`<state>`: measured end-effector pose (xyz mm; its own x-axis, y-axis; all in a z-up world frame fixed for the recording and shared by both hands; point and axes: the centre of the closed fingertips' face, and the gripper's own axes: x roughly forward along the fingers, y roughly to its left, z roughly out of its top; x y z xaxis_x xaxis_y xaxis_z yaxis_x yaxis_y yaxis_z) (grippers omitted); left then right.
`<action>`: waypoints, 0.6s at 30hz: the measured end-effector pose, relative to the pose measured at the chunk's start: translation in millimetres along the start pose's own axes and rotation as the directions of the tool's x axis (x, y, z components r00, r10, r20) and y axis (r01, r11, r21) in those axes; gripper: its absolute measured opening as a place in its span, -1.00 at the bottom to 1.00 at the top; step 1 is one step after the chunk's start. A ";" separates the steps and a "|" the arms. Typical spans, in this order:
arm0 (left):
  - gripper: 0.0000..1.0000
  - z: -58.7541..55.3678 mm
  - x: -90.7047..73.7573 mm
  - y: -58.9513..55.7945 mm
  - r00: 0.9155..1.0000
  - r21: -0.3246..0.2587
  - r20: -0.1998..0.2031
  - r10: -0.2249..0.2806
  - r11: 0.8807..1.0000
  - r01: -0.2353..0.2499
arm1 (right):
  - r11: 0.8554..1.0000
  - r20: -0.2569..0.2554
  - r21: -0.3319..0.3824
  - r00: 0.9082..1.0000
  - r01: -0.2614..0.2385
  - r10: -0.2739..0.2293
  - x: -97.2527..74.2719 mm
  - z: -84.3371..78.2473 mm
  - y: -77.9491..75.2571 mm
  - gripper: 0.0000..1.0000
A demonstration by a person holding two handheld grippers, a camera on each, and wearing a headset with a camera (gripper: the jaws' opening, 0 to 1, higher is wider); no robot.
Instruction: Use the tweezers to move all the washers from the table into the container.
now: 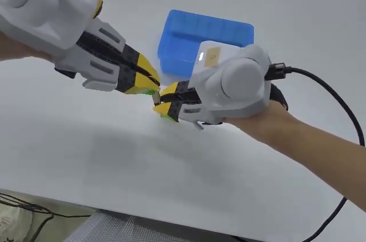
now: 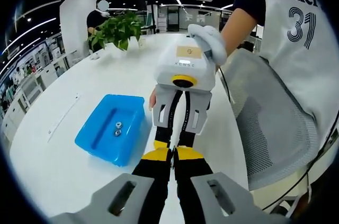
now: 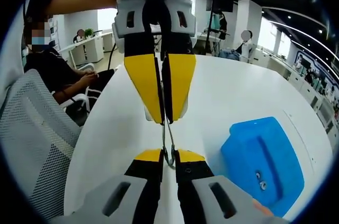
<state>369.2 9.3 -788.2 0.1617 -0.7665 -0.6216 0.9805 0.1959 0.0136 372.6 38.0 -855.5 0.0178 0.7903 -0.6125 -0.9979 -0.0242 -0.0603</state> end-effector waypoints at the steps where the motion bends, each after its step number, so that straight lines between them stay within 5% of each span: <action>1: -0.88 0.9 -0.5 -0.7 1.000 0.000 0.000 -0.001 1.000 0.001 | 1.000 -0.002 -0.005 1.000 -0.003 0.003 -0.9 0.4 1.3 -0.80; 10: -0.88 19.5 -9.7 -0.8 1.000 0.015 0.029 -0.010 1.000 0.010 | 1.000 0.026 -0.009 1.000 0.011 -0.011 -21.4 14.4 2.7 -0.80; 18: -0.88 53.9 -16.9 5.7 0.998 0.080 0.059 -0.007 0.997 0.002 | 0.998 0.060 -0.030 0.996 0.063 -0.061 -51.3 33.2 -13.3 -0.80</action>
<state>378.1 -9.7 -735.4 0.1614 -0.8027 -0.5741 0.9866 0.1445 0.0753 382.9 18.1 -797.0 0.0753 0.8255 -0.5594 -0.9925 0.0076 -0.1224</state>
